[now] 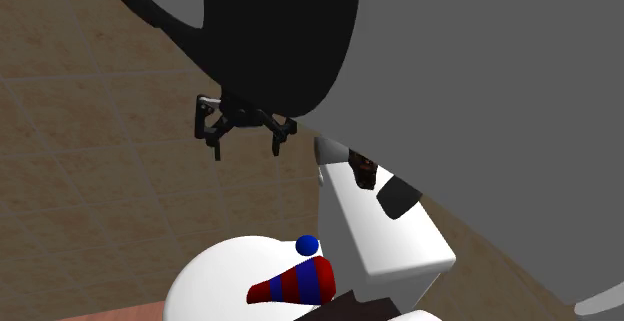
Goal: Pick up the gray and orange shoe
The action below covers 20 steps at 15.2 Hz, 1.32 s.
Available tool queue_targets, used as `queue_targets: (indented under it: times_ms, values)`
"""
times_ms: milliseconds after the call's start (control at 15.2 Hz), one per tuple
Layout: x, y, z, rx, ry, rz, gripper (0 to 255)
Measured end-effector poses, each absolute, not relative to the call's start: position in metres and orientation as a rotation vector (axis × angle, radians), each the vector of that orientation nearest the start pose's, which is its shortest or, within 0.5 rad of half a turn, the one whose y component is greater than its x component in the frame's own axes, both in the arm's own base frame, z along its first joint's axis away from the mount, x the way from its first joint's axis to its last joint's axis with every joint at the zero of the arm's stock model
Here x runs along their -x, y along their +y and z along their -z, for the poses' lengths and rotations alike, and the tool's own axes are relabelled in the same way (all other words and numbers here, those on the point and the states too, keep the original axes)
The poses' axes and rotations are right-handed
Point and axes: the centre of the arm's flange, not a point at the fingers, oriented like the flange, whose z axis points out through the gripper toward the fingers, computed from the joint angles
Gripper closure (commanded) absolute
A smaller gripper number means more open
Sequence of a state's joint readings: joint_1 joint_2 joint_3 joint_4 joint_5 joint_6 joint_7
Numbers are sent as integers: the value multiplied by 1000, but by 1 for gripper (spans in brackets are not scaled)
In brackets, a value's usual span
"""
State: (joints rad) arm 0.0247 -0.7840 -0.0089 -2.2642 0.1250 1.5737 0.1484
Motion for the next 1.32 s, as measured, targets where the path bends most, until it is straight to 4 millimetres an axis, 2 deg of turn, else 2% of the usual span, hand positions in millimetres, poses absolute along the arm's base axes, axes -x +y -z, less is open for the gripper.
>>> queue_targets:
  times_ms: [66, 198, 1320]
  values:
    - [-308, 17, -634, 2995, 187, 124, 0]
    - [-313, 4, -628, 2992, 191, 121, 0]
    - [-381, -195, -542, 2953, 237, 93, 0]
